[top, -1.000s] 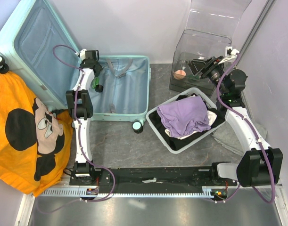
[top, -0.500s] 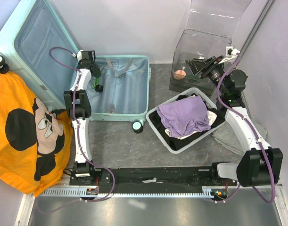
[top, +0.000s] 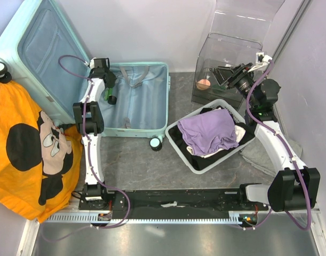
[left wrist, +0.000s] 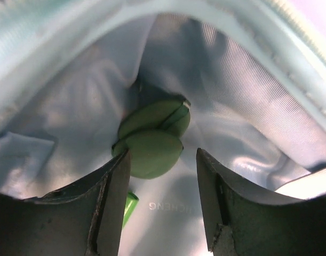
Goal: Open, take out, and arrange the luggage
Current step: Pick up the personal item from the luggage.
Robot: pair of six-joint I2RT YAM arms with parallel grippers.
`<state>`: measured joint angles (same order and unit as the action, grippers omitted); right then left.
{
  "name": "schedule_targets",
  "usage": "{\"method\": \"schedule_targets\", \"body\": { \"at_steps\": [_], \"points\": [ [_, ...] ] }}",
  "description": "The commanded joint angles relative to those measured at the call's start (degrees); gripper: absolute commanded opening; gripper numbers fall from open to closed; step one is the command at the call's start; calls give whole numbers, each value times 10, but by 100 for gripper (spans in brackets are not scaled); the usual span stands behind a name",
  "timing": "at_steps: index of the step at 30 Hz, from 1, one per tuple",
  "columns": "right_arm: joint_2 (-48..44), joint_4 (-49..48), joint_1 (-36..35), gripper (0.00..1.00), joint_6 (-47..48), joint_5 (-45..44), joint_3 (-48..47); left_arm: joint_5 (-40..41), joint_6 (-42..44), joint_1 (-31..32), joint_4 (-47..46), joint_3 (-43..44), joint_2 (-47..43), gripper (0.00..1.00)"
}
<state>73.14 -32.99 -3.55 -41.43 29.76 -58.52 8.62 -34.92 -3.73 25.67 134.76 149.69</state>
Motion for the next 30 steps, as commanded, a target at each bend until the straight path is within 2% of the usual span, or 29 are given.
{"method": "schedule_targets", "body": {
  "at_steps": [1, 8, 11, 14, 19, 22, 23, 30],
  "points": [
    [-3, -37, -1, 70, -12, 9, 0, -5, -67, -24, 78, -26, 5, 60],
    [-5, -37, -2, 70, -10, 7, 2, -33, -89, -31, 87, -27, 13, 50],
    [-1, -37, -2, 70, -9, 5, 3, -41, -90, -36, 86, -27, 15, 42],
    [4, -39, -2, 70, -11, 6, 5, -43, -86, -37, 86, -27, 15, 28],
    [7, -40, -2, 70, -10, 6, 5, -48, -69, -38, 80, -28, 13, 22],
    [7, -39, -2, 70, -9, 6, 6, -58, -53, -38, 70, -34, 6, 9],
    [7, -38, -2, 70, -10, 6, 6, -63, -49, -38, 64, -48, 1, 2],
    [16, -39, -2, 70, -14, 6, 3, -103, -2, -32, -69, -190, -103, 2]
  ]
}}
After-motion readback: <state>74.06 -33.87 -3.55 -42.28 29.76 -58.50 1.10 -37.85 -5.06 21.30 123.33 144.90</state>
